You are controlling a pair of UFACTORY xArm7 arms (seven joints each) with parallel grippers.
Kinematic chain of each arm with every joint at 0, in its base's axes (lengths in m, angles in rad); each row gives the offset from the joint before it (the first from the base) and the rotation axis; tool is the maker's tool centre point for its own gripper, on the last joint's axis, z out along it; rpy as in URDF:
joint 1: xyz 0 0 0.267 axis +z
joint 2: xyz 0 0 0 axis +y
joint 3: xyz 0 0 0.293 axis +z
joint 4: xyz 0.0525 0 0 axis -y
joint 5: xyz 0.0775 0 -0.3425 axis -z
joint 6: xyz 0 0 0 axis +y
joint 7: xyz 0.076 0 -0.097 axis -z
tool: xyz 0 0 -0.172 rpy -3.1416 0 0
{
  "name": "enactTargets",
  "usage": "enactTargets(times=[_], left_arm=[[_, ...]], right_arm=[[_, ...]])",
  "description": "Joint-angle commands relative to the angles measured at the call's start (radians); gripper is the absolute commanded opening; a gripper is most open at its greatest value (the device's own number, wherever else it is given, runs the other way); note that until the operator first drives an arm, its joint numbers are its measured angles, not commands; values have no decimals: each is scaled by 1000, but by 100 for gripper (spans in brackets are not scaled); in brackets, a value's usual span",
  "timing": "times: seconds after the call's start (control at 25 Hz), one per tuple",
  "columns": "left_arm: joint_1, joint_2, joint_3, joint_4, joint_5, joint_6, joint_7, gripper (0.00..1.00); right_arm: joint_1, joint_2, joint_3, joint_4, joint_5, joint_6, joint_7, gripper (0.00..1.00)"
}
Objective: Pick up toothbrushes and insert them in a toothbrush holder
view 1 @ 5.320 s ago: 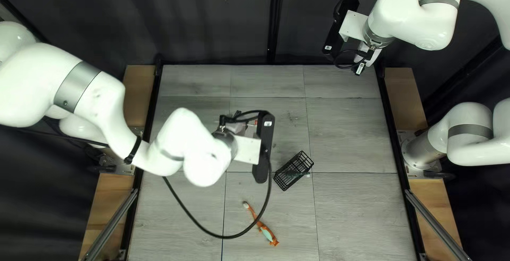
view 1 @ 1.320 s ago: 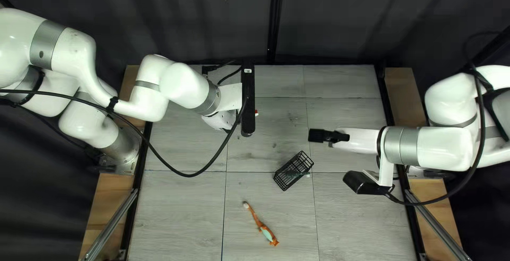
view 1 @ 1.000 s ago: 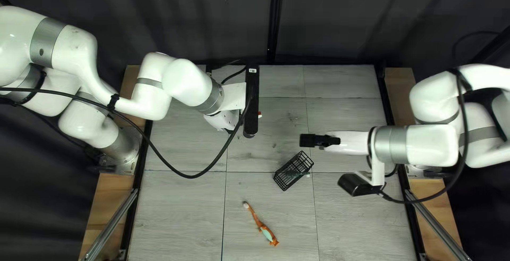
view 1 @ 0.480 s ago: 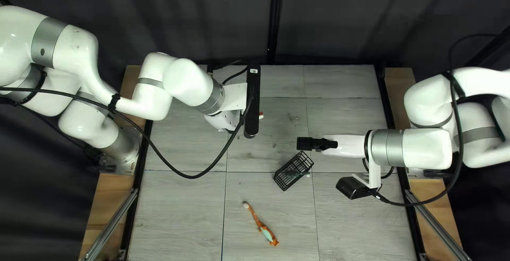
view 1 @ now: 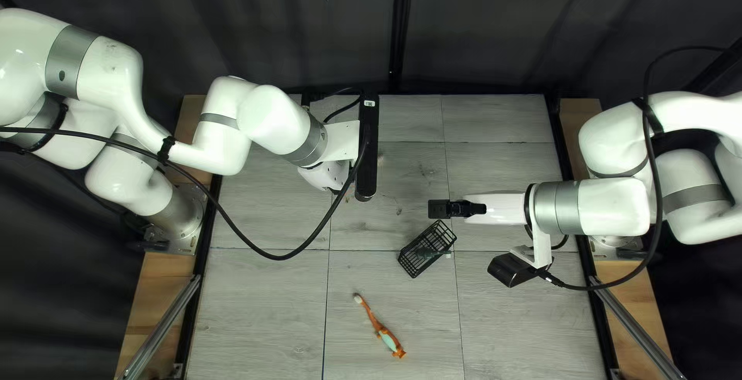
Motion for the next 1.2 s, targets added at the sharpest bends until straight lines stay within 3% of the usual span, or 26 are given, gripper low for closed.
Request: enactTargets(times=[0.04,0.12,0.36,0.56,0.72,0.88,1.2], left_arm=[[0,0,0,0,0,0,0,100],[0,0,0,0,0,0,0,100],[9,-9,9,-14,-1,-11,-5,100],[99,83,-47,-27,177,-15,-218,100],[137,85,-27,-62,228,-10,-253,100],[203,170,-43,-31,315,10,-495,100],[229,282,-56,-53,437,-41,-851,100]], right_arm=[[89,0,-128,19,184,55,-141,100],[104,5,-151,35,233,84,-153,100],[104,5,-151,35,233,84,-153,100],[104,5,-151,35,233,84,-153,100],[104,5,-151,35,233,84,-153,100],[104,5,-151,35,233,84,-153,100],[104,5,-151,35,233,84,-153,100]])
